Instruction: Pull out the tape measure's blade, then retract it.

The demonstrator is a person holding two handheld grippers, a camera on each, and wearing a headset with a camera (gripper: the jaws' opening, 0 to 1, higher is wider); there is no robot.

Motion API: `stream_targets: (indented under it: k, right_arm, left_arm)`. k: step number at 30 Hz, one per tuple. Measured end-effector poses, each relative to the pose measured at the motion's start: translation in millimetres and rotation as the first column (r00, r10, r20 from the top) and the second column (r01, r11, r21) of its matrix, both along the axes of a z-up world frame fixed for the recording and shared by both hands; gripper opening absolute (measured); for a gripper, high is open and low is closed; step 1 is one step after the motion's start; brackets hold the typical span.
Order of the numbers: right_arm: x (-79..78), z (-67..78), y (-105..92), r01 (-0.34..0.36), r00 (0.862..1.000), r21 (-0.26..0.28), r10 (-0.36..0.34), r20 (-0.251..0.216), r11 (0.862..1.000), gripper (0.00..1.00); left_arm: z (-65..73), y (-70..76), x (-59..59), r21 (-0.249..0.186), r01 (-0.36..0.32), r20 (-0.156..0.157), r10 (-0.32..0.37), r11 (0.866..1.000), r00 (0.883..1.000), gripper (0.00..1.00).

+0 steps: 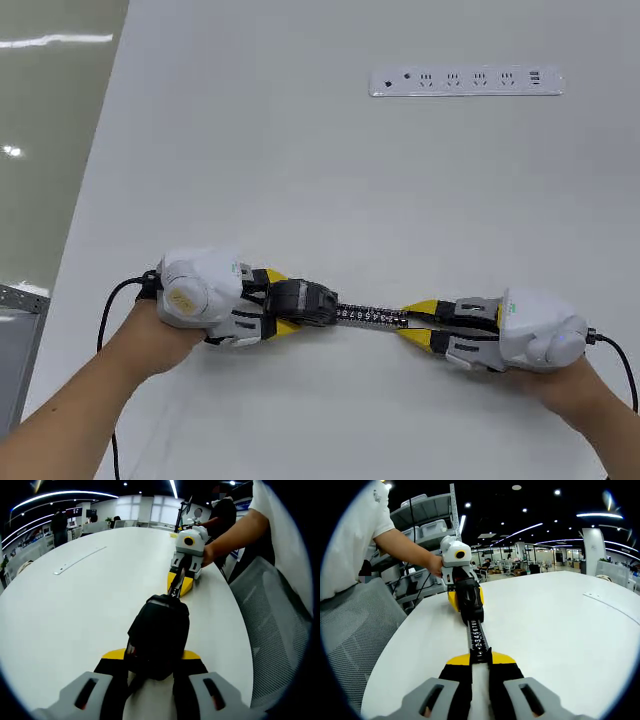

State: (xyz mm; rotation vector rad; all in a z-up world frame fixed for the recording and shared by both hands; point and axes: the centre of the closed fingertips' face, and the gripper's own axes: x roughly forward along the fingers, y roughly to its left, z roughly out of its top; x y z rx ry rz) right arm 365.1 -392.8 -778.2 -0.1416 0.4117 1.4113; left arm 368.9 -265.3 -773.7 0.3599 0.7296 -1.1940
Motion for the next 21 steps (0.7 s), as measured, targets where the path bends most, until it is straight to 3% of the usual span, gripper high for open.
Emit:
stream_targets:
  k: [21]
  right_arm:
    - [1.0,0.3,-18.6,0.02,1.0,0.0,-0.02,-0.011,1.0,0.09]
  left_arm:
    - [-0.6,-0.4,0.1,0.013,0.002,-0.002,-0.002,1.0,1.0,0.31]
